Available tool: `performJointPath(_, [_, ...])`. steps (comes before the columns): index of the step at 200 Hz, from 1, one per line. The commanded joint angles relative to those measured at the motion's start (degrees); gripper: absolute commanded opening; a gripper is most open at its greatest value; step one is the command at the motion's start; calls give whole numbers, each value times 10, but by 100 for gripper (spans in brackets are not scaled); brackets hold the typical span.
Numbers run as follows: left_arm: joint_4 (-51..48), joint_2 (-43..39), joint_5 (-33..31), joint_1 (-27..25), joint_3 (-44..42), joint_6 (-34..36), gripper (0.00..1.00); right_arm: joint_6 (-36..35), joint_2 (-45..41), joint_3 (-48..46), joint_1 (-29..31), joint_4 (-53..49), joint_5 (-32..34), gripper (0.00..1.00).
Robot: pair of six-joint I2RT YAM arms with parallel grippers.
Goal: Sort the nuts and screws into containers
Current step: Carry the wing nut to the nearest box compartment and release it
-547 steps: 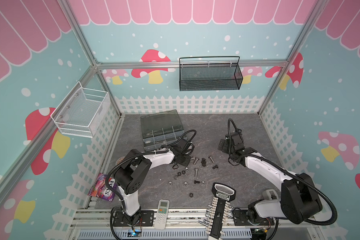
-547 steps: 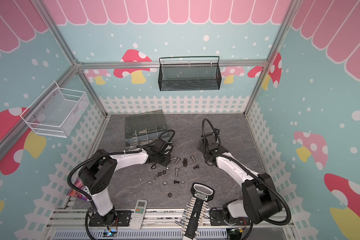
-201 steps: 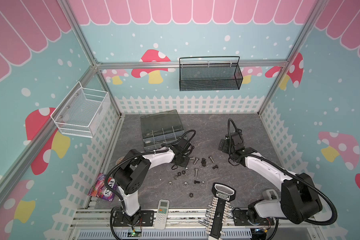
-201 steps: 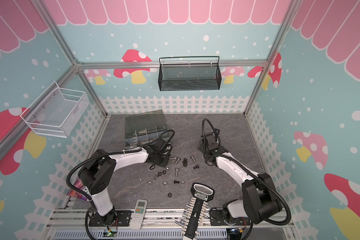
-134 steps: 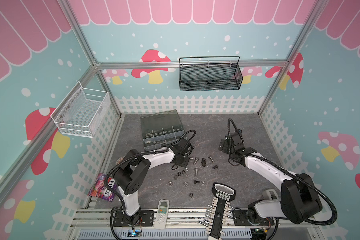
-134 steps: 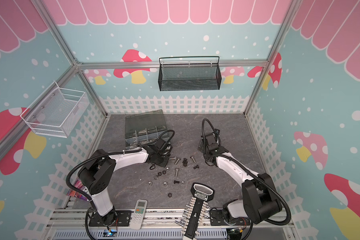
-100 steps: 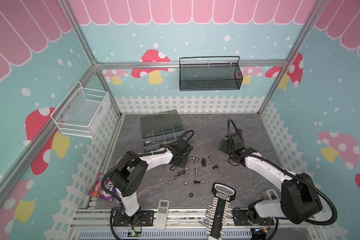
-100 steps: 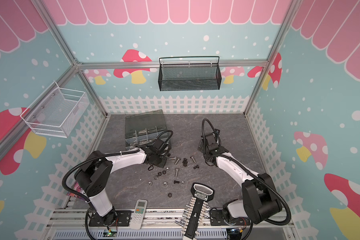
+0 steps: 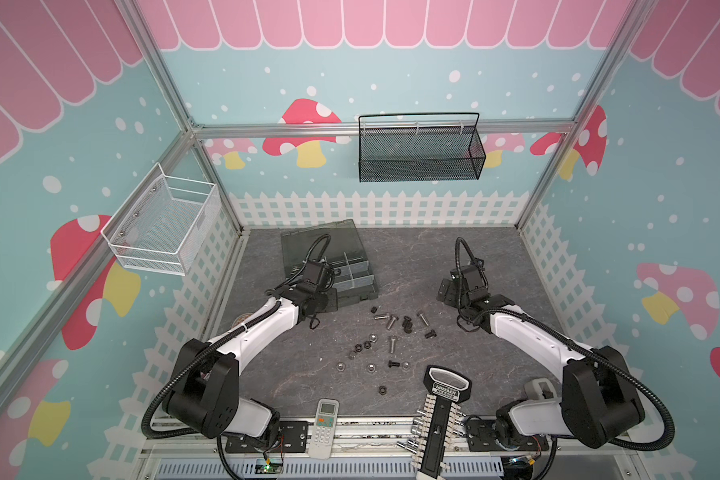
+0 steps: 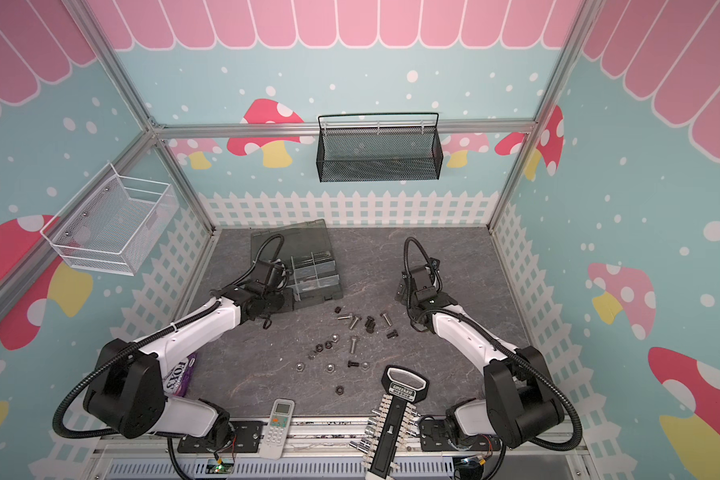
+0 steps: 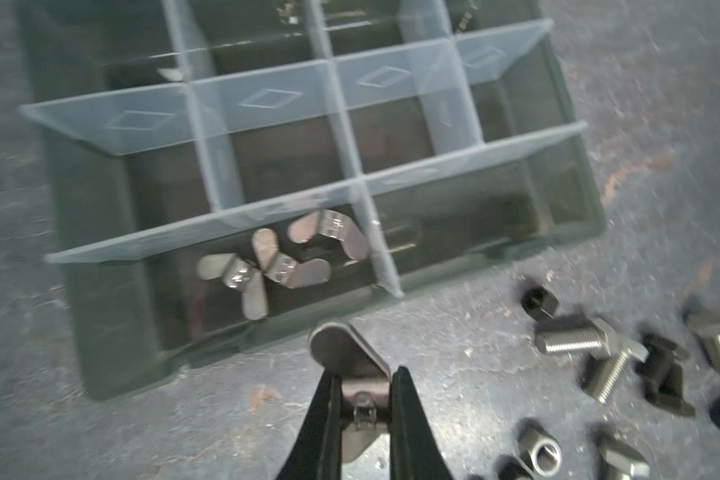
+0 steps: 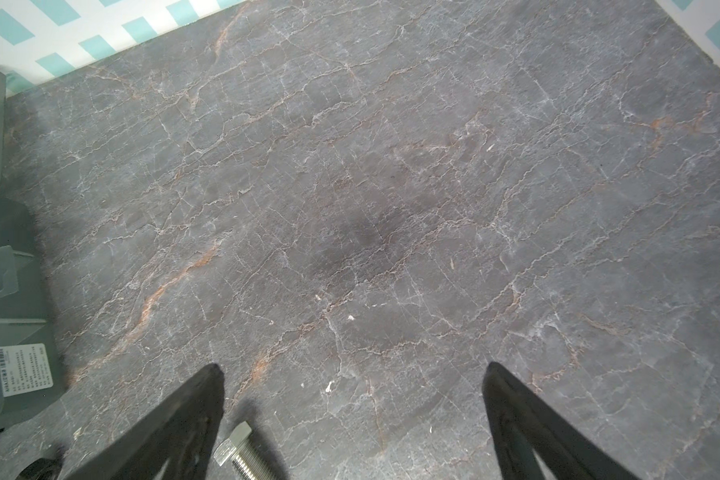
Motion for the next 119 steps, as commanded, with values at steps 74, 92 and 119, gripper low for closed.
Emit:
performJointPath(74, [69,14,-27,100,-25,-69,3,9,8,19,4,-4,-1,98])
performJointPath(92, [73,23,-37,105,-29,-68,4,8,9,18,4,-4,0,98])
performJointPath(119, [74,32,-51,110,-34,-71,4,8,15,19,4,-4,-1,98])
